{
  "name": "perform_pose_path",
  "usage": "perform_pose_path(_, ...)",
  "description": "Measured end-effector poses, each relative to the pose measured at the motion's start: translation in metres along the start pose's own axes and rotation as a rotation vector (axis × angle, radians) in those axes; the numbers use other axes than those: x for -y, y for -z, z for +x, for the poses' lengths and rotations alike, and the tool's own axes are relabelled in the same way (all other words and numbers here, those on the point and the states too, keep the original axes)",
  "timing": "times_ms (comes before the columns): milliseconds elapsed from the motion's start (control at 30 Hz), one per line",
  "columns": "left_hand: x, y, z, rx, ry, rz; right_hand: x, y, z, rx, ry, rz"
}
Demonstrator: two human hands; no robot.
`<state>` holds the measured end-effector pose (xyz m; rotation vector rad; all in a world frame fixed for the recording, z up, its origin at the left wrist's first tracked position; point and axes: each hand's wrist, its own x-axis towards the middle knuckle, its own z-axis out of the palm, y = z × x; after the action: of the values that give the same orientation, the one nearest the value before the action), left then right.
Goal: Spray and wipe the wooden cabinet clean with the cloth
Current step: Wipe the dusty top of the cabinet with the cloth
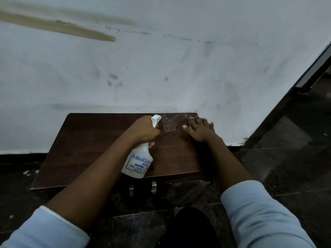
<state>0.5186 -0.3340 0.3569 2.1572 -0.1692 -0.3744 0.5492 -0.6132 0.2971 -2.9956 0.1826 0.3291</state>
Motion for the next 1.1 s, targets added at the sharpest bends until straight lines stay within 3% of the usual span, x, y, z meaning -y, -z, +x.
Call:
perform_pose_path(233,-0.016,-0.010,0.016,0.020,0.002,0.048,-0.001,-0.023,-0.025,-0.048,0.020,-0.043)
perform_pose_path(633,-0.010,0.009,0.015,-0.022,0.015,-0.031,0.039,0.020,0.027,-0.048,-0.061,0.010)
perform_pose_path(767,0.005,0.016,0.018,-0.052,0.056,-0.054,0.059,-0.002,0.023,-0.056,0.161,-0.081)
perform_pose_path(900,0.002,0.015,0.014,-0.042,0.068,-0.082,0.025,-0.019,0.003,-0.086,0.408,-0.149)
perform_pose_path(1100,0.013,0.028,-0.006,-0.045,0.090,-0.112,0.029,0.017,0.039,-0.058,0.054,-0.091)
